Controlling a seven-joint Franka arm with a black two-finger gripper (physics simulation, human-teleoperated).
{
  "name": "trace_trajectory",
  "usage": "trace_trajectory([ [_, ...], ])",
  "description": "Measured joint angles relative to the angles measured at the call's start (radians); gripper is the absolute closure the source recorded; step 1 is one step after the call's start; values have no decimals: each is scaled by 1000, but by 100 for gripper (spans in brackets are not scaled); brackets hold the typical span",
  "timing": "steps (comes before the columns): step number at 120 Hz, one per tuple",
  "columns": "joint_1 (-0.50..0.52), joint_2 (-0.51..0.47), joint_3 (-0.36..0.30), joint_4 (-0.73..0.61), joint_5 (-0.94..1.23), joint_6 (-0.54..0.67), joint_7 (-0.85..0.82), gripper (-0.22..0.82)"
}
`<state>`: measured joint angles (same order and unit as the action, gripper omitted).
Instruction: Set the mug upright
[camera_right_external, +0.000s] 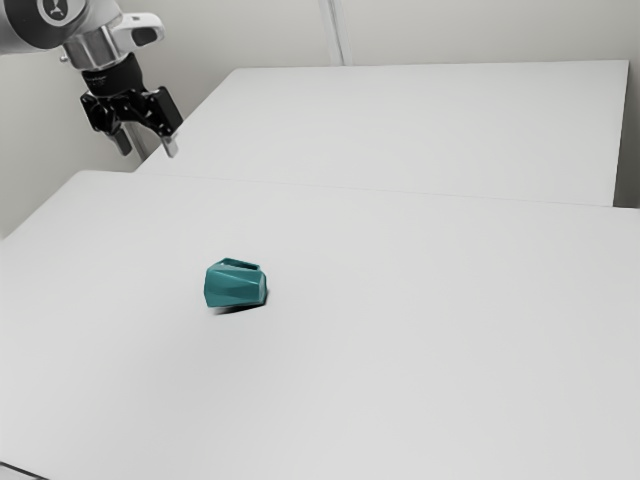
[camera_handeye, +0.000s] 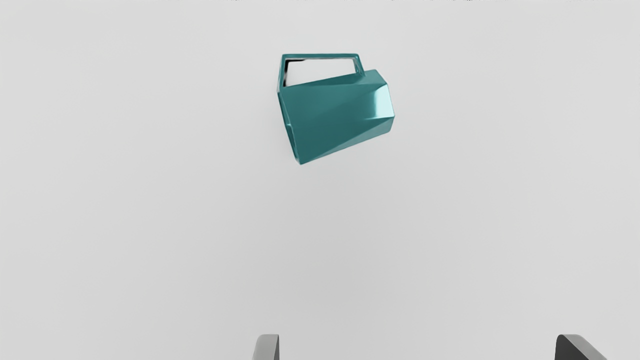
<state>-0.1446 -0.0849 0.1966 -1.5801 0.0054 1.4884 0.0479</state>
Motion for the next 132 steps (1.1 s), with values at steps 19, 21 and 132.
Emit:
trace_trajectory([
  [19, -6, -15, 3, -13, 0, 15, -4, 0],
  [21, -7, -19, 6, -20, -1, 18, -4, 0],
  [132, 194, 8, 172, -552, -652, 444, 635, 2],
])
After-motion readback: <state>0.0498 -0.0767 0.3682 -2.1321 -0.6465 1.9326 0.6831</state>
